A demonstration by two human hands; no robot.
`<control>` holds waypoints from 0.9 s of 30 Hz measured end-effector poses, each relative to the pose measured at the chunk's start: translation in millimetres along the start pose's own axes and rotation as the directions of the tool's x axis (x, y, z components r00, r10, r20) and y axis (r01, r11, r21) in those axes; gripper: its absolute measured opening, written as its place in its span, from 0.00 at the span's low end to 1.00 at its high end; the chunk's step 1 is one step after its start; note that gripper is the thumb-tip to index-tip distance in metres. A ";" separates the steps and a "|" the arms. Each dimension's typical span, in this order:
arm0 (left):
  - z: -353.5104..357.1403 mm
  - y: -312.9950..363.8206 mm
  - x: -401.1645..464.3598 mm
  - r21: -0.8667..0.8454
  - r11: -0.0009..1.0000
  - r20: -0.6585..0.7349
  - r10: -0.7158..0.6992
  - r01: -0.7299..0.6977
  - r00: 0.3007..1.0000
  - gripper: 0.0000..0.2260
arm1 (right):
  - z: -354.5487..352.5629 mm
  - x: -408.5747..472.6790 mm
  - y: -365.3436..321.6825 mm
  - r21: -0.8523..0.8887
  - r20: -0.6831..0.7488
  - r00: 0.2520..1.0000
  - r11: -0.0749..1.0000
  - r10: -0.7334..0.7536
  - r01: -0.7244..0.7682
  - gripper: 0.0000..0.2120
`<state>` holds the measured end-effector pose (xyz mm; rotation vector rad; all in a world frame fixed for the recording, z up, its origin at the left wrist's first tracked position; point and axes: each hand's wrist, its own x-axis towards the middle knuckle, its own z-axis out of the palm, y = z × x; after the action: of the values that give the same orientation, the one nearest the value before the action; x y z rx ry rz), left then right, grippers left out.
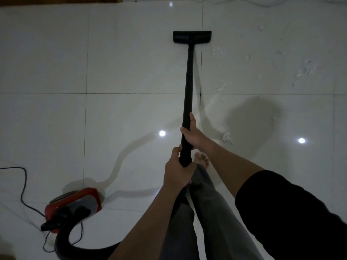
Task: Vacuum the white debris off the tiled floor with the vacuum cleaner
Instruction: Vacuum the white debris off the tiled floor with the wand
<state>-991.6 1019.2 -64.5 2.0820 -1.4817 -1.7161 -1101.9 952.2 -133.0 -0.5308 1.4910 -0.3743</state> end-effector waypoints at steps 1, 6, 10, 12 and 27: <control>-0.5 7.4 5.4 -0.006 1.000 -0.003 0.006 -0.006 1.000 0.21 | -4.7 3.7 -6.7 -0.006 0.000 1.000 1.000 0.001 -0.001 0.35; -5.6 31.5 30.1 0.017 0.999 -0.013 0.030 -0.030 0.999 0.20 | -22.4 20.8 -32.4 0.014 0.006 1.000 0.999 0.029 -0.029 0.35; -11.4 43.5 48.7 0.034 0.999 -0.013 0.037 -0.037 0.999 0.22 | -30.3 35.4 -51.6 0.015 0.005 0.999 0.999 0.044 -0.044 0.35; -14.3 49.9 56.2 0.017 1.000 0.000 0.023 -0.023 1.000 0.22 | -32.7 42.3 -60.2 0.018 0.007 0.999 0.999 0.047 -0.047 0.36; -40.6 102.6 121.1 0.010 1.000 0.009 0.028 -0.028 1.000 0.21 | -59.0 87.5 -127.8 0.027 -0.037 0.999 0.999 0.036 -0.035 0.36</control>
<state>-1033.1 861.3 -77.3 2.0509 -1.5177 -1.7145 -1144.7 792.1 -136.1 -0.4782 1.5278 -0.3769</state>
